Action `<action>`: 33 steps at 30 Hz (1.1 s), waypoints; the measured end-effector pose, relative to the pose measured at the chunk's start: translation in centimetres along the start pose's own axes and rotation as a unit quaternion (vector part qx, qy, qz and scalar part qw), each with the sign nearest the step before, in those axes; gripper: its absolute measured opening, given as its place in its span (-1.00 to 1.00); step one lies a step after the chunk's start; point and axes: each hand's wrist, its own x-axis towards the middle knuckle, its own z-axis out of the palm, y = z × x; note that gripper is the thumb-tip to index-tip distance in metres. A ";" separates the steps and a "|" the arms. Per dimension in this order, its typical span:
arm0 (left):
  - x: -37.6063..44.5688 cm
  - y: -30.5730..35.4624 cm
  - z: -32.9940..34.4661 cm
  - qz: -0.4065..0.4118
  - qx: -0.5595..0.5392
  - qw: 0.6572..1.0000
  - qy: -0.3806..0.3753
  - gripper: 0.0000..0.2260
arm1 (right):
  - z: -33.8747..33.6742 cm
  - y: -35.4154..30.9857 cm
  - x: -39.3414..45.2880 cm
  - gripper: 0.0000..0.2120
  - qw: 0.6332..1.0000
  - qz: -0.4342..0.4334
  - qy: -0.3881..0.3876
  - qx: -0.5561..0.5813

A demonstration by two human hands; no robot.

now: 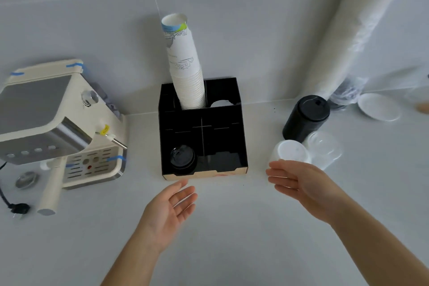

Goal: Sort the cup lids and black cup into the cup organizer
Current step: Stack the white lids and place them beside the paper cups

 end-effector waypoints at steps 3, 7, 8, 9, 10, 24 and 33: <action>0.3 -1.3 1.7 -0.008 0.017 1.000 -0.006 -0.78 | -3.5 0.3 -0.8 -0.77 0.999 -0.006 0.028 0.031; 0.7 -2.7 5.0 -0.012 0.035 0.999 -0.022 -0.78 | -8.0 0.0 -1.0 -0.78 0.996 -0.020 0.054 0.062; 0.8 -2.9 5.5 -0.011 0.037 0.999 -0.024 -0.78 | -8.6 -0.1 -0.8 -0.78 0.996 -0.021 0.058 0.062; 0.9 -3.1 6.2 -0.011 0.041 0.999 -0.027 -0.78 | -9.2 -0.1 -0.6 -0.78 0.996 -0.021 0.063 0.061; 1.0 -3.4 7.1 -0.011 0.045 0.998 -0.031 -0.77 | -10.0 0.0 -0.4 -0.78 0.996 -0.022 0.067 0.060; 4.4 -6.0 16.9 0.000 0.254 0.964 -0.081 -0.58 | -13.1 2.8 5.8 -0.65 0.998 0.029 0.045 0.042; 6.7 -7.4 21.5 -0.048 0.315 0.942 -0.105 -0.87 | -11.8 3.8 7.6 -0.88 0.997 0.042 -0.022 0.064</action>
